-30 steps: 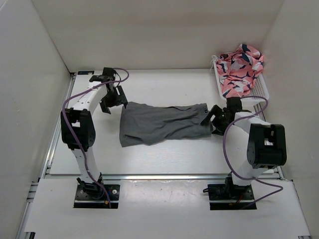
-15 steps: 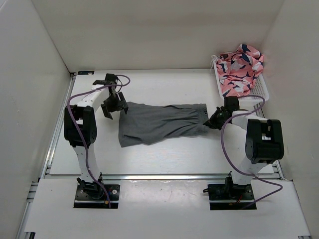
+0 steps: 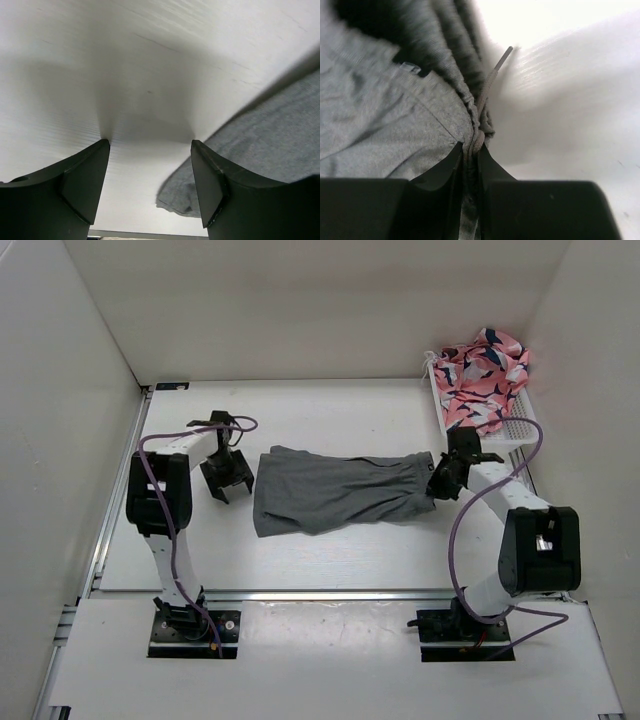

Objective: Fold and stack the shorts
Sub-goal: Fold the shorts

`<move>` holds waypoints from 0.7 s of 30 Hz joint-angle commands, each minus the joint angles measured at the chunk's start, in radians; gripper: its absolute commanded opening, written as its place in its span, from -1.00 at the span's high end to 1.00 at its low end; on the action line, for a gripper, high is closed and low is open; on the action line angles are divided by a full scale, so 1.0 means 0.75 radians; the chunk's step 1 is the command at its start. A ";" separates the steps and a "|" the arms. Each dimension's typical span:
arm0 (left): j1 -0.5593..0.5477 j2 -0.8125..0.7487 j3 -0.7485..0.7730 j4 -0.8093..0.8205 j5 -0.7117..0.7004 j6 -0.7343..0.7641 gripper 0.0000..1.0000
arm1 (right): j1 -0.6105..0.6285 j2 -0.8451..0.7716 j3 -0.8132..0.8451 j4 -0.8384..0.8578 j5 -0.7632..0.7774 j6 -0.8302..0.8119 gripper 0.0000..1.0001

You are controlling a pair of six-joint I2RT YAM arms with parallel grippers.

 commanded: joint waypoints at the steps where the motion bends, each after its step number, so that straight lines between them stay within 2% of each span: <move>1: -0.044 -0.039 -0.024 0.081 0.098 -0.031 -0.53 | 0.090 -0.071 0.131 -0.099 0.196 -0.072 1.00; 9: -0.107 -0.027 -0.024 0.107 0.127 -0.060 -0.44 | 0.493 -0.043 0.433 -0.235 0.421 -0.101 1.00; 15: -0.107 -0.027 -0.024 0.107 0.139 -0.060 -0.41 | 0.822 0.145 0.728 -0.294 0.536 -0.128 1.00; 21: -0.107 -0.039 -0.036 0.107 0.139 -0.060 -0.41 | 1.063 0.358 1.016 -0.349 0.632 -0.164 1.00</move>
